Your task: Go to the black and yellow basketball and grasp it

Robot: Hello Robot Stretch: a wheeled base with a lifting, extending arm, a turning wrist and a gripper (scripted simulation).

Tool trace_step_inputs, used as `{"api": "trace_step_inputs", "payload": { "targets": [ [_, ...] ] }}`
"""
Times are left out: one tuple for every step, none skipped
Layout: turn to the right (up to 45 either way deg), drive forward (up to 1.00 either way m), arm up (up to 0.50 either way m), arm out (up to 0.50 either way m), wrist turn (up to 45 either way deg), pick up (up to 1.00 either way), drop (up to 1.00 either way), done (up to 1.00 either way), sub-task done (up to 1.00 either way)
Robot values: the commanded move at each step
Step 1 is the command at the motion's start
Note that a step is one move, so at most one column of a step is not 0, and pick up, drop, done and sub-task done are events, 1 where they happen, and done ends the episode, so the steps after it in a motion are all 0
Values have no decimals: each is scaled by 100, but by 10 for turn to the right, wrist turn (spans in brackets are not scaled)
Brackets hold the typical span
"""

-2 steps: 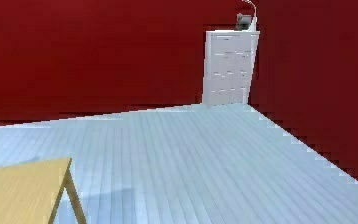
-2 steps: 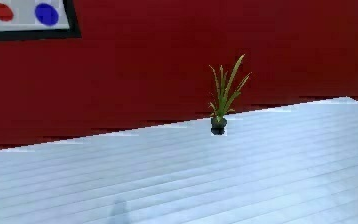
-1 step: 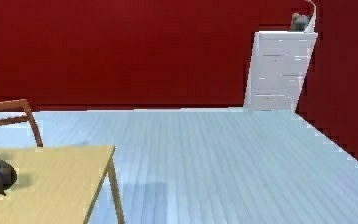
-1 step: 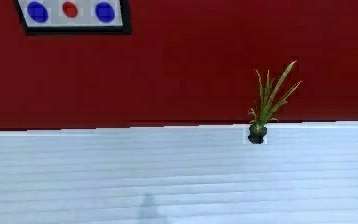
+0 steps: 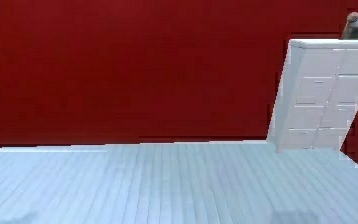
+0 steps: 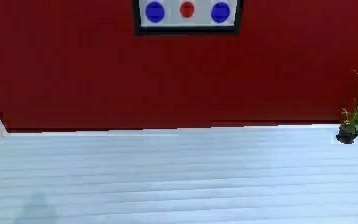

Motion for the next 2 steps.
{"api": "trace_step_inputs", "payload": {
  "targets": [
    [-30, 0, 0, 0, 0, 0, 0, 0, 0],
    [0, 15, 0, 0, 0, 0, 0, 0, 0]
  ]
}}
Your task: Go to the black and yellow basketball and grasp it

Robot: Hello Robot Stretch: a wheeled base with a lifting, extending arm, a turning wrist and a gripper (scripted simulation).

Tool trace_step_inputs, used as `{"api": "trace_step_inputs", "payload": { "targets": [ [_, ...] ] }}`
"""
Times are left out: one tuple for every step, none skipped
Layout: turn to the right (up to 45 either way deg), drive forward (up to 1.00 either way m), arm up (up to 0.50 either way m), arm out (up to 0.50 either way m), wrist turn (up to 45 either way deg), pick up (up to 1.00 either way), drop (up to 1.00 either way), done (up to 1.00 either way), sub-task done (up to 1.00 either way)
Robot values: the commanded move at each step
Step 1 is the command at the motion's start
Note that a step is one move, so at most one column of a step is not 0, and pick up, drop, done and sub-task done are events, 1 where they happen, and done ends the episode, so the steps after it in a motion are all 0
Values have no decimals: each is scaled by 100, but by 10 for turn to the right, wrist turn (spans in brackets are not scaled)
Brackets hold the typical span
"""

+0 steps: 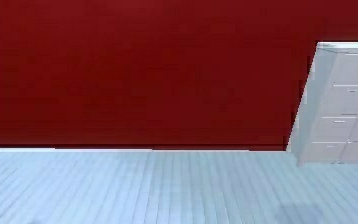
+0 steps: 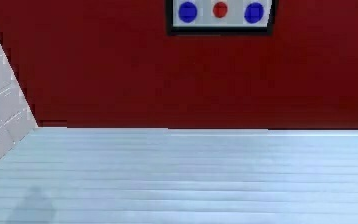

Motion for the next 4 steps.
{"api": "trace_step_inputs", "payload": {
  "targets": [
    [450, 0, 0, 0, 0, 0, 0, 0, 0],
    [30, 0, 0, 0, 0, 0, 0, 0, 0],
    [0, 20, 0, 0, 0, 0, 0, 0, 0],
    [-450, 0, 0, 0, 0, 0, 0, 0, 0]
  ]
}}
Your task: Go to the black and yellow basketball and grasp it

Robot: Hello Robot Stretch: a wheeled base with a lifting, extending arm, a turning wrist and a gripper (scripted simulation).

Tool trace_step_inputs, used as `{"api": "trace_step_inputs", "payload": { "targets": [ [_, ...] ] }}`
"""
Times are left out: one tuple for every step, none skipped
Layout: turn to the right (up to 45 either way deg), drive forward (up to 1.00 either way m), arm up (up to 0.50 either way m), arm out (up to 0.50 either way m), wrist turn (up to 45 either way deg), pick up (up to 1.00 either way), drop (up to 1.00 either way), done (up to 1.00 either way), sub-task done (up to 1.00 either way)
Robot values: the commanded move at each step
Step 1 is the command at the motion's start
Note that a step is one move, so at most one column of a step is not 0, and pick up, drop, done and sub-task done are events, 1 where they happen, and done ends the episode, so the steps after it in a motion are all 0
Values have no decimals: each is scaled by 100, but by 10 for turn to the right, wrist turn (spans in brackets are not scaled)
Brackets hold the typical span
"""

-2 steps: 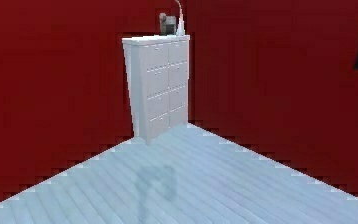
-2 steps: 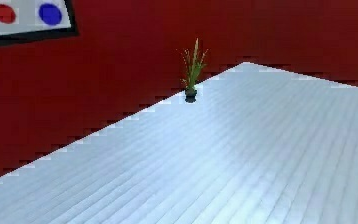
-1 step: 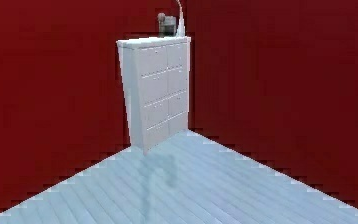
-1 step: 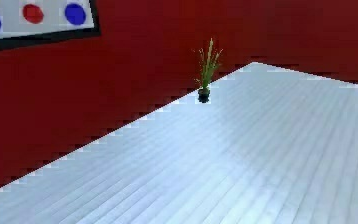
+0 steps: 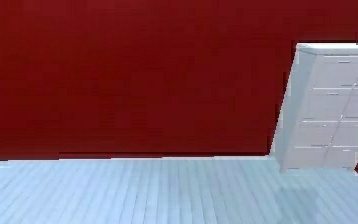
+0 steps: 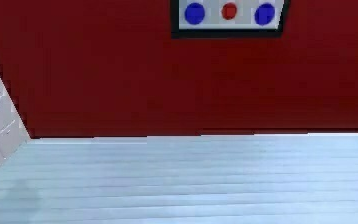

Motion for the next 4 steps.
{"api": "trace_step_inputs", "payload": {
  "targets": [
    [-420, 0, 0, 0, 0, 0, 0, 0, 0],
    [0, 100, 0, 0, 0, 0, 0, 0, 0],
    [-60, 0, 0, 0, 0, 0, 0, 0, 0],
    [0, 30, 0, 0, 0, 0, 0, 0, 0]
  ]
}}
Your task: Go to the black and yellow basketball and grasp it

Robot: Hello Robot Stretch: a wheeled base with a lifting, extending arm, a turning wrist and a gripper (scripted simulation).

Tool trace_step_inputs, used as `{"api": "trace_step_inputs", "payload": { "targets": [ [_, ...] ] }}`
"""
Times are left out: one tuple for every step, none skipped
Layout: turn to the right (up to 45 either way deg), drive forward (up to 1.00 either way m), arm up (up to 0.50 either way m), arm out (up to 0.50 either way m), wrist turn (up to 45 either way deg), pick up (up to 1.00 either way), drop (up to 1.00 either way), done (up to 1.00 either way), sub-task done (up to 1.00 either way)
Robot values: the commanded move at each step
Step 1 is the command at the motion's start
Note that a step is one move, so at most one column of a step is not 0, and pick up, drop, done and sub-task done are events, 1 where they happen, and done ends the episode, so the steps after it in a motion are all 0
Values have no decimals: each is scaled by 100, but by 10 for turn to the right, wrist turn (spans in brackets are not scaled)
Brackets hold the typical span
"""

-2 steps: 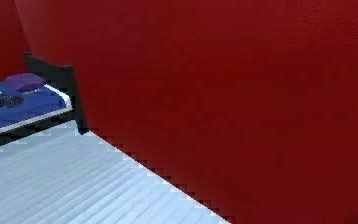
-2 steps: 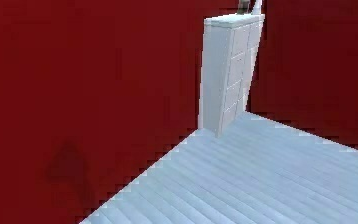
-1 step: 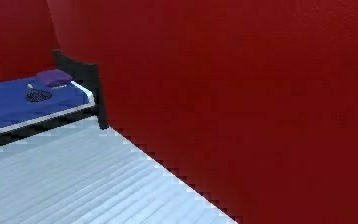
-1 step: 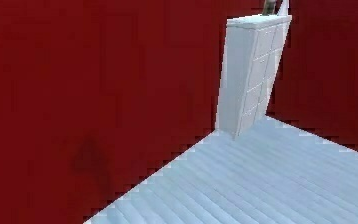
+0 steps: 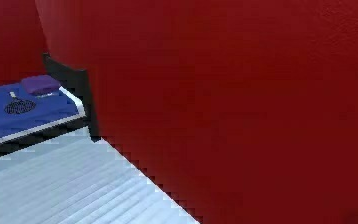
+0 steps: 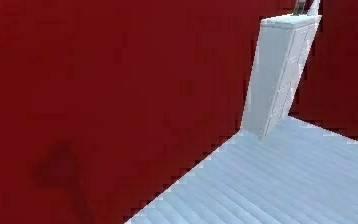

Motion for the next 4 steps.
{"api": "trace_step_inputs", "payload": {
  "targets": [
    [-450, 0, 0, 0, 0, 0, 0, 0, 0],
    [-210, 0, 0, 0, 0, 0, 0, 0, 0],
    [0, 95, 0, 0, 0, 0, 0, 0, 0],
    [-450, 0, 0, 0, 0, 0, 0, 0, 0]
  ]
}}
